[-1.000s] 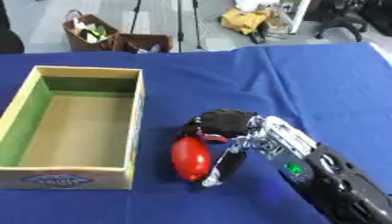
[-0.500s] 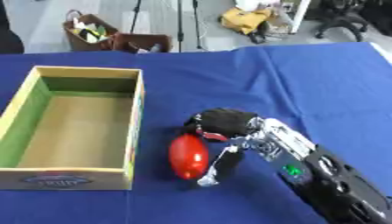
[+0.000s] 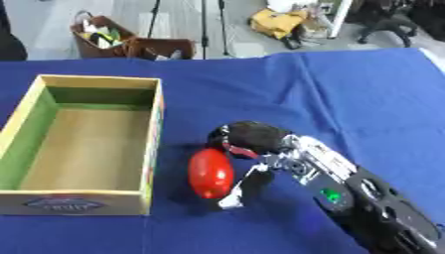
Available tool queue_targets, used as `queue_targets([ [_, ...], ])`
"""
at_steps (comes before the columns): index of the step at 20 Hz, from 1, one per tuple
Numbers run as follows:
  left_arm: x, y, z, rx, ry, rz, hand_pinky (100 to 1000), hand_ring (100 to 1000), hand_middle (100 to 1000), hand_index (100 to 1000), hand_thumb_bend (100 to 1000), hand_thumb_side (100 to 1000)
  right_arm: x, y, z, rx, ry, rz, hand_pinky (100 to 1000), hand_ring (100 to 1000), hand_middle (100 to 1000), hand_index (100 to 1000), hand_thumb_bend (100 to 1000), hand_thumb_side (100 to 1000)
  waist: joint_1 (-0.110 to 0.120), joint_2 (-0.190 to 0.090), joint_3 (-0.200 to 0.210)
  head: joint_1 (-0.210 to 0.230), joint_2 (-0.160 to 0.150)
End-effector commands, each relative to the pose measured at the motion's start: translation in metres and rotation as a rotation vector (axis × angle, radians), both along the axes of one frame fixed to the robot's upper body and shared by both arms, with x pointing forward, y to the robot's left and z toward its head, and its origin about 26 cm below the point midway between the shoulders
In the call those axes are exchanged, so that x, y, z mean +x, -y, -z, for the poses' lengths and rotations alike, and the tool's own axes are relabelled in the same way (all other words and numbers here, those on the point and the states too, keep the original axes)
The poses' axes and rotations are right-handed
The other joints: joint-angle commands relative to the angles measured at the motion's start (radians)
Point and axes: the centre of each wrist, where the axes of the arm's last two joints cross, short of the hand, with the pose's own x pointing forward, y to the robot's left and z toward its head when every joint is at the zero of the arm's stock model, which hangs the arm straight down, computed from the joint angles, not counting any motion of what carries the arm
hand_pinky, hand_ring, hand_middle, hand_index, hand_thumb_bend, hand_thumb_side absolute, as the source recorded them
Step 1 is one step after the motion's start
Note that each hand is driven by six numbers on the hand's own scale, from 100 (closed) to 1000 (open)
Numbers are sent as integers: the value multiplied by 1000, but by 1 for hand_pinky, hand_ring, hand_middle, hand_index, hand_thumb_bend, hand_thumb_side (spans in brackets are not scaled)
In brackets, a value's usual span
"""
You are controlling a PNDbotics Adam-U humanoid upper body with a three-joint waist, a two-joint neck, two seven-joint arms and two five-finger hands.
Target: Pick up objects on the table and place them in the box.
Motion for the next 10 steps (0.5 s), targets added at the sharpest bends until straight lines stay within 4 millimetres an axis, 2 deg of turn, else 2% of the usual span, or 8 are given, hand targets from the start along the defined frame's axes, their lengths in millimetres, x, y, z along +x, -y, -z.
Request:
queue_targets([
  [1,-4,1,-8,9,34,7,187,484,569,664,100,867,-3,1,-13,40,61,0,457,548,562,560,100,599,1,-18,-1,0,-11],
  [10,-4,0,-10,15,39,3,189,485,568,665,100,865,-26,1,-39,122,218,-28,437,533,541,531,100,602,-7,-26,1,-1,-5],
])
